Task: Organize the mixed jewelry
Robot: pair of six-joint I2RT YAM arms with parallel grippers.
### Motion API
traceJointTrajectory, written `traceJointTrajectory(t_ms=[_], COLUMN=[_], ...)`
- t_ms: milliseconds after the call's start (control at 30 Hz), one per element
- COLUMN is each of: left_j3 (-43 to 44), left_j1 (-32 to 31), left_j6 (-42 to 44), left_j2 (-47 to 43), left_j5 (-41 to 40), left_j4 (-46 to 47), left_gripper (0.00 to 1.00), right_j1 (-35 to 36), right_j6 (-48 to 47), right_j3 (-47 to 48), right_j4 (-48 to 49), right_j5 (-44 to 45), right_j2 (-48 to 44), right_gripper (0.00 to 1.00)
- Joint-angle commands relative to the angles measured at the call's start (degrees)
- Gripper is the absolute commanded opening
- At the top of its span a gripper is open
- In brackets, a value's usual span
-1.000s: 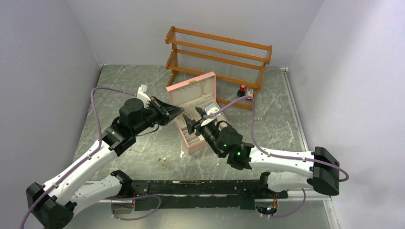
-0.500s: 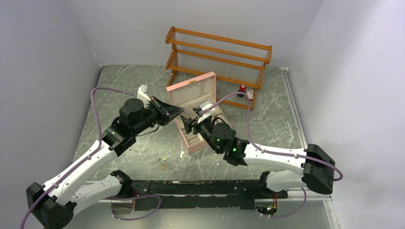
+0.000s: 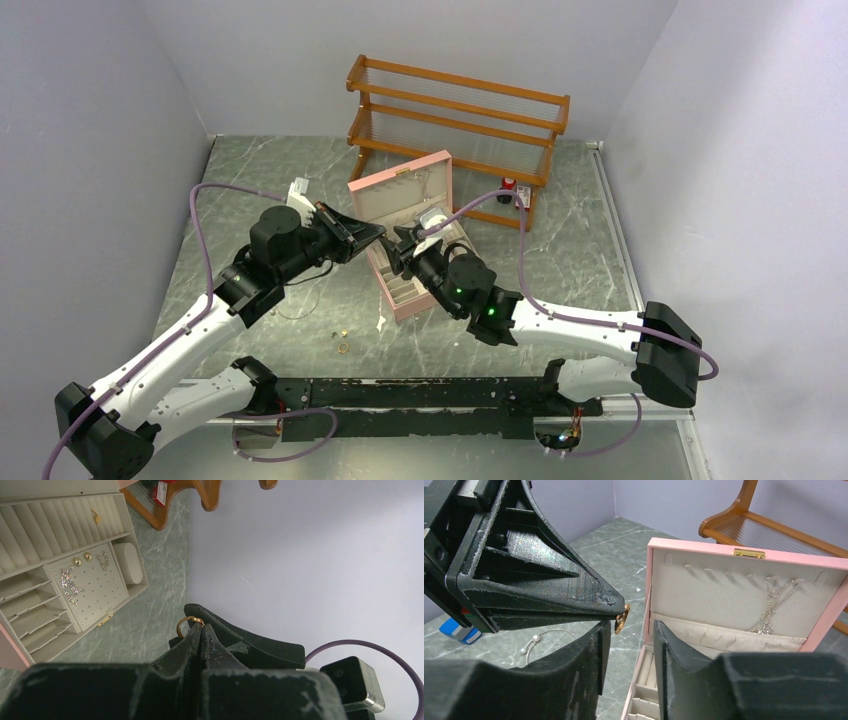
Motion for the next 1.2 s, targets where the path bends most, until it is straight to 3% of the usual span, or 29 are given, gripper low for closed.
traceJointTrajectory(t_ms=[0,400,633,833,1000,1167], left_j3=[-0.15,-0.10,-0.57,-3.87,-4.92,-6.30], left_j1=[-0.33,-0.29,-0.29,-0.29,-0.34,-0.34], left_j6=[-0.38,-0.20,2.97,7.67,12.64,18.07], left_j2=[-0.24,0.06,-0.15,-2.05,-3.26,-4.37], left_j5=[0.58,1.11,-2.52,-8.03,-10.31,-11.63], left_j4=[0.59,0.90,-2.26,-6.10,-9.81,-12.08], left_gripper=[0.05,0.05,0.07,0.16,0.27,0.51], right_j1=[-0.30,-0.43,-1.64,-2.09,-2.72,-4.44], right_j6=[0.54,0.80,5.78,14.08,21.11,27.64], right_j3=[1.46,2.25,-0.87,-4.66,-4.73,-3.98], right_j4=[2.08,1.24,-1.26,-8.37,-18.32,-27.37], right_j5=[0.03,0.33,0.65,0.14,0.32,-2.16], right_j2=[-0.23,0.26,-1.41,-4.99,-6.27,-7.39], right_gripper=[0.36,0.01,0.00,0.11,0.27,0.40])
